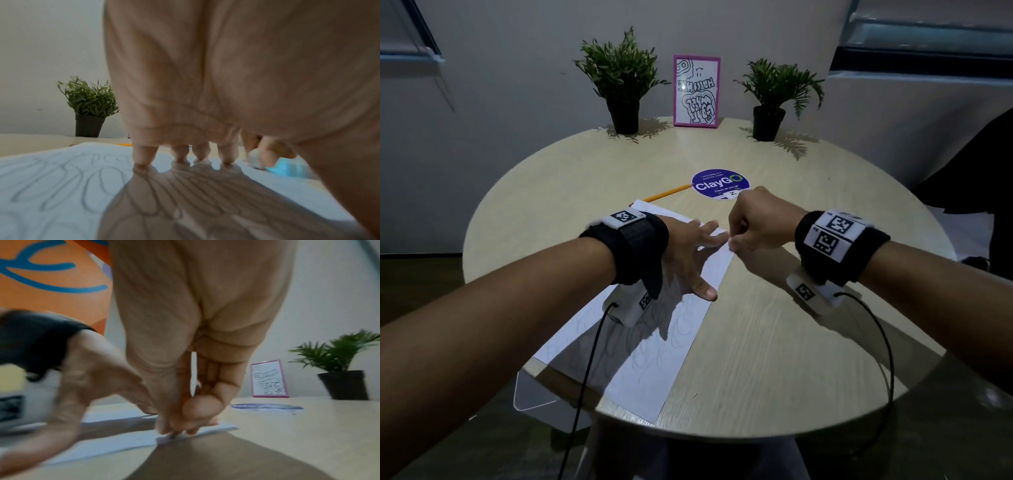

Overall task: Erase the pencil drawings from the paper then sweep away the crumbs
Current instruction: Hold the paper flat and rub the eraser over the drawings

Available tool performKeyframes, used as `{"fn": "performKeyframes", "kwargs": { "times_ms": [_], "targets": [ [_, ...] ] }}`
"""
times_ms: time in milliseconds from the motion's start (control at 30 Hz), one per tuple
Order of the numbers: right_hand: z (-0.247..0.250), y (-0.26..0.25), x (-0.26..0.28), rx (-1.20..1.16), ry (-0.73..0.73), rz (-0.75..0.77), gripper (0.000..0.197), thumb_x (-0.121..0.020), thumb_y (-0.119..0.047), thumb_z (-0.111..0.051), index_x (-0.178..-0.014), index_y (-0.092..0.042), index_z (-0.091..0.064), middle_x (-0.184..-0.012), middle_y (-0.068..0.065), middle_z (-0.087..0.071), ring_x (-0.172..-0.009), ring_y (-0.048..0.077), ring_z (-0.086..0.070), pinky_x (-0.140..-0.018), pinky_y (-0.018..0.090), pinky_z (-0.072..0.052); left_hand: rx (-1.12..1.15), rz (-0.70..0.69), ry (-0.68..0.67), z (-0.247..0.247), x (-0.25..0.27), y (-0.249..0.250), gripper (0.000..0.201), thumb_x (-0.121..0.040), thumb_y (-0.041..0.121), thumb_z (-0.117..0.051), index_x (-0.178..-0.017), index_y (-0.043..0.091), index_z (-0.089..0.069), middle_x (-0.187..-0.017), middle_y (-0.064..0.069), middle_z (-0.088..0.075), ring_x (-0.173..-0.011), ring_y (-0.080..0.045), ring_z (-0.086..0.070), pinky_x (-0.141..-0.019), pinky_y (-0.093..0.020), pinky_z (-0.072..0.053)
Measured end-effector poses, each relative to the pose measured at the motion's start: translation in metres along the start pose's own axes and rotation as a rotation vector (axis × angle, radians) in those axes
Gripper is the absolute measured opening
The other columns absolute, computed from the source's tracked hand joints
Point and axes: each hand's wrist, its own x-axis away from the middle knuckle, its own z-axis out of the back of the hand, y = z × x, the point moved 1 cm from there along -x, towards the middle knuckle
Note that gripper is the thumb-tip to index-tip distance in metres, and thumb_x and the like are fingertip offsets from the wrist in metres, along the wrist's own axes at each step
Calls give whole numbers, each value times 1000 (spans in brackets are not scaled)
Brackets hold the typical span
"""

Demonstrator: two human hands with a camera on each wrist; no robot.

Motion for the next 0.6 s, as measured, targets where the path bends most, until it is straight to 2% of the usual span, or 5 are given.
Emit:
{"fn": "performKeyframes", "kwargs": {
  "times_ms": [133, 333, 400, 500, 600],
  "targets": [
    [-7, -16, 12, -53, -140, 111, 16, -80, -28, -81, -66, -22, -74, -55, -9, -68, -56, 5, -63, -57, 20, -48, 48, 1, 11, 3, 7, 4, 102, -79, 63, -69, -156, 44, -5, -166, 5, 13, -153, -19, 7, -121, -45, -11],
    [5, 15, -9, 55, 36, -30, 18, -79, -27, -81, -67, -15, -77, -59, -2, -69, -60, 10, -62, -59, 25, -43, 5, -2, 22, -2, -1, 0, 116, -76, 69, -69, -157, 39, 10, -165, 12, 13, -153, -15, 10, -123, -48, -14],
    [0, 5, -5, 50, 22, 33, 14, -78, -23, -80, -70, -11, -77, -60, 1, -69, -60, 16, -62, -56, 27, -44, 9, 3, 14, -1, 0, 0, 115, -76, 68, -70, -157, 38, 7, -165, 11, 16, -152, -15, 11, -123, -48, -12],
    [-7, -10, 7, 30, -95, 124, 15, -79, -26, -80, -70, -15, -77, -59, -3, -69, -56, 11, -63, -54, 23, -47, 18, 3, 9, 1, 2, 1, 108, -78, 66, -69, -158, 37, -1, -166, 7, 14, -153, -19, 8, -121, -48, -13],
    [3, 2, 4, 87, 25, 97, 16, -81, -23, -78, -69, -13, -76, -57, -7, -64, -53, 5, -56, -53, 19, -40, -13, -13, 22, 0, 1, 2, 114, -78, 66, -69, -158, 35, 6, -166, 10, 11, -153, -16, 8, -122, -48, -14]
  ]
}}
